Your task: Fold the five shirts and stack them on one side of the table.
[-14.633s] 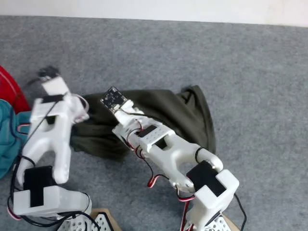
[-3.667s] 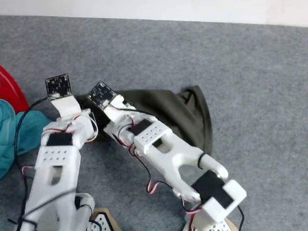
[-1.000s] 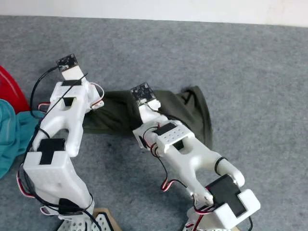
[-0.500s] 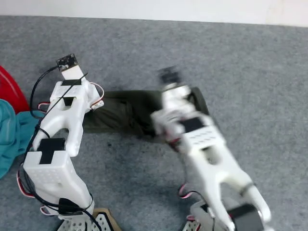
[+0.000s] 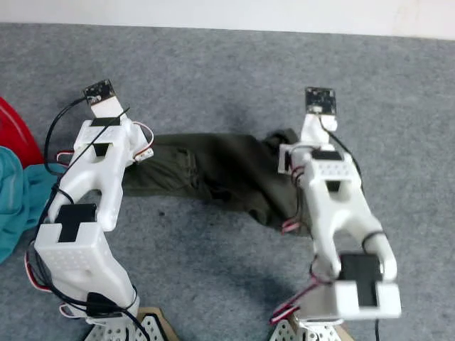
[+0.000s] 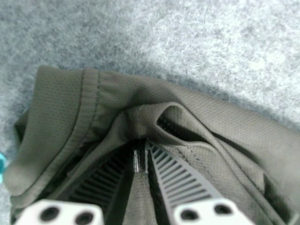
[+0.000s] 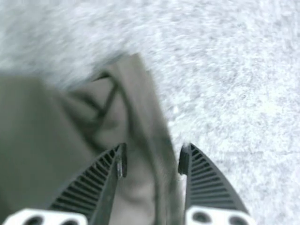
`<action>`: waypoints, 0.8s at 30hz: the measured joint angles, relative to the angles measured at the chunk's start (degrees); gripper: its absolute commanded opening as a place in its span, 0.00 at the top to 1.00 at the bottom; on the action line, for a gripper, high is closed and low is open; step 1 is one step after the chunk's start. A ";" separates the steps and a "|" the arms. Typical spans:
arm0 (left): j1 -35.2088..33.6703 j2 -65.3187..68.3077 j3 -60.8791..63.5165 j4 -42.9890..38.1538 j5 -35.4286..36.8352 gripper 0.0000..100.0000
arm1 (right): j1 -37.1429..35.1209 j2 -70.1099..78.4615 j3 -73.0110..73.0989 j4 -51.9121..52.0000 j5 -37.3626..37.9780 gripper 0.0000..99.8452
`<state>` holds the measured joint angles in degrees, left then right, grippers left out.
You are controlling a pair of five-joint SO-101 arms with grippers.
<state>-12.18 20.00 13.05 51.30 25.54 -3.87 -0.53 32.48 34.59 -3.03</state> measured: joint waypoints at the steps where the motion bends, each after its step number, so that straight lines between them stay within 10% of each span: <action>1: 0.00 0.00 0.00 0.00 0.00 0.95 | 0.53 2.46 -1.93 0.79 -0.09 0.81; 16: -0.09 0.00 0.00 0.00 0.00 0.95 | -1.49 22.42 -25.58 18.81 -0.53 0.82; 24: -0.09 0.00 0.00 0.00 0.00 0.95 | -3.34 22.59 -25.67 19.16 -0.53 1.00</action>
<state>-12.26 20.00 13.05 51.30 25.54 -7.21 22.07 6.81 53.76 -3.56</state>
